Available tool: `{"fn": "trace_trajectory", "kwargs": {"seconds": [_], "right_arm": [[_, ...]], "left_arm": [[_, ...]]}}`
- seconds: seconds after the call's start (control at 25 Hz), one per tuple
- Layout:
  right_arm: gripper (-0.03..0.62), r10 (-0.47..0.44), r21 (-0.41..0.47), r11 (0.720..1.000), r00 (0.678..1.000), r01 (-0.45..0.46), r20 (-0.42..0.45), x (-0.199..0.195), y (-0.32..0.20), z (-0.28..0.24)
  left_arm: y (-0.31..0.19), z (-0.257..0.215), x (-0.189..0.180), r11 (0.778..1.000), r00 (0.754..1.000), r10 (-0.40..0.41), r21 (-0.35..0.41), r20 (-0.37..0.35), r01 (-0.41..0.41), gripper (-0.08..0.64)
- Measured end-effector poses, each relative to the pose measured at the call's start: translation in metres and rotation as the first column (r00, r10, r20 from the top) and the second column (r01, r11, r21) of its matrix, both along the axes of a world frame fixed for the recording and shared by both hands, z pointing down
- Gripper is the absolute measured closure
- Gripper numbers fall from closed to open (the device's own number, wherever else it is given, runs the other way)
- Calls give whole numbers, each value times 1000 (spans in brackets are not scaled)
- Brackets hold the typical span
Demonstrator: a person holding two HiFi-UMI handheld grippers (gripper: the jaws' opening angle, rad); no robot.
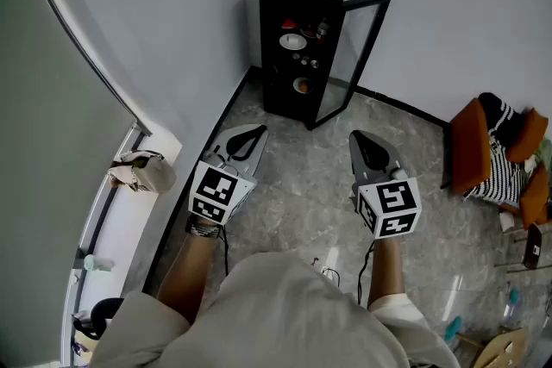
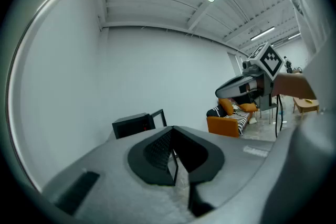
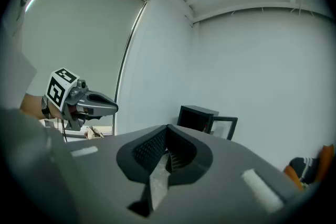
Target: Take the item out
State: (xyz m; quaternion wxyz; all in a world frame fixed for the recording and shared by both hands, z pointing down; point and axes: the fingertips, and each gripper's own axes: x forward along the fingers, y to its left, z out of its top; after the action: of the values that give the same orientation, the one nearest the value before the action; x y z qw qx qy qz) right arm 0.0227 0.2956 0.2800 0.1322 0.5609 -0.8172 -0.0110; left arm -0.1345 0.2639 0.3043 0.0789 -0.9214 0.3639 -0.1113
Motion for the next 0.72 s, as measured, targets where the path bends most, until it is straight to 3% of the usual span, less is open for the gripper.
{"fn": "trace_trajectory", "kwargs": {"seconds": [0.28, 0.56, 0.72], "right_arm": [[584, 6, 44, 999, 995, -10, 96, 12, -1, -8], [585, -67, 33, 997, 997, 66, 29, 26, 1, 3], [584, -90, 26, 996, 995, 89, 40, 43, 2, 11]], "left_arm": [[-1, 3, 5, 1000, 1000, -9, 1, 2, 9, 557], [2, 1, 27, 1000, 1000, -30, 4, 5, 30, 557], [5, 3, 44, 999, 998, -53, 7, 22, 52, 557]]}}
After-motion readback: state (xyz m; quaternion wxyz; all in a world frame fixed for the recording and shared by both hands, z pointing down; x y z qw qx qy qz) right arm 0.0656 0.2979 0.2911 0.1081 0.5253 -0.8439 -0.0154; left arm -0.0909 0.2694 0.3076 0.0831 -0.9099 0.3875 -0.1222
